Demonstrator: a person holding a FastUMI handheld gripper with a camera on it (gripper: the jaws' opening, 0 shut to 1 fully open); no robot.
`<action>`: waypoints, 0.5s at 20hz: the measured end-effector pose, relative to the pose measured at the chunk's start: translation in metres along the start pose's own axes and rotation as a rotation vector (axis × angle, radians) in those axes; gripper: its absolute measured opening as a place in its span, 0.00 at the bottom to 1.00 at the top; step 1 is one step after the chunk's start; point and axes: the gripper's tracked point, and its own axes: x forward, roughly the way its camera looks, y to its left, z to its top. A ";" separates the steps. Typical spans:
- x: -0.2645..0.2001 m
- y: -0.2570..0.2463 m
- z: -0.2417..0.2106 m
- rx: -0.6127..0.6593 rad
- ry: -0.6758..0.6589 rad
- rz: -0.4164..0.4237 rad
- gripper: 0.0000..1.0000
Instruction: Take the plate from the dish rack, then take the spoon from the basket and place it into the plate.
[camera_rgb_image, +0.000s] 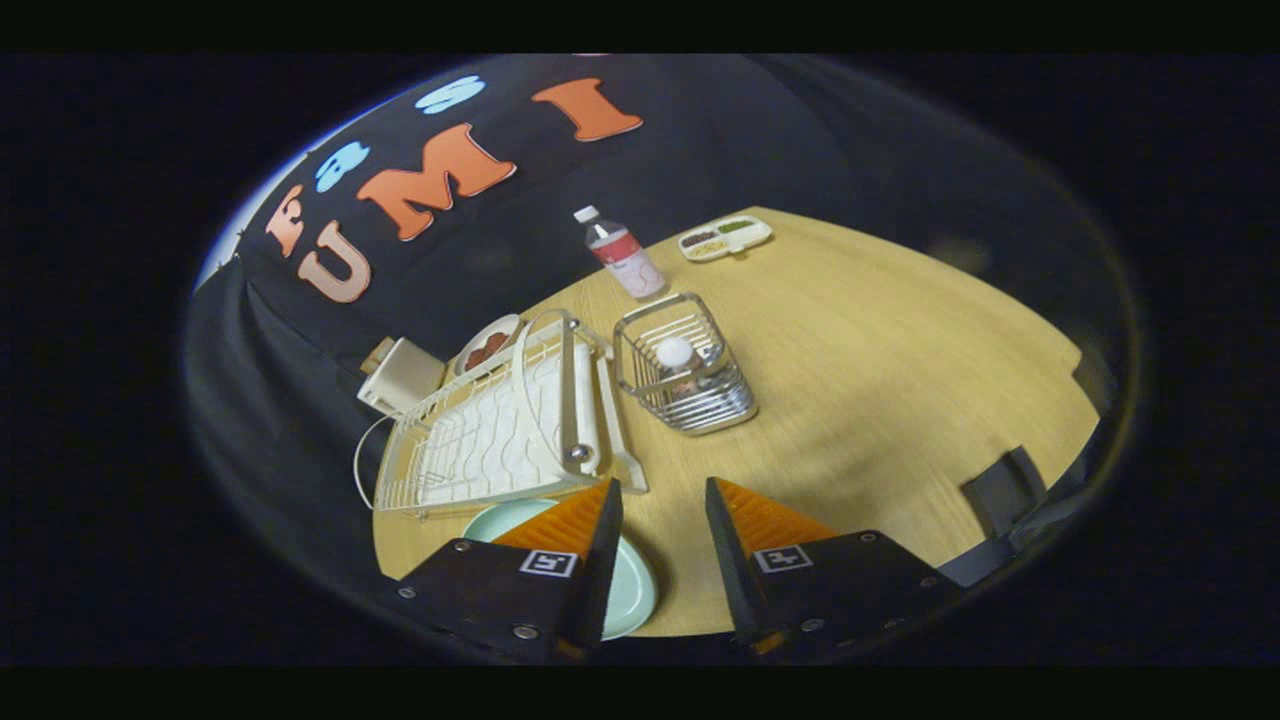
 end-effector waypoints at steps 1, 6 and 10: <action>-0.001 -0.004 0.012 -0.038 -0.041 -0.013 0.52; -0.001 -0.002 0.061 -0.259 -0.235 -0.048 0.57; 0.010 0.004 0.073 -0.373 -0.287 -0.061 0.57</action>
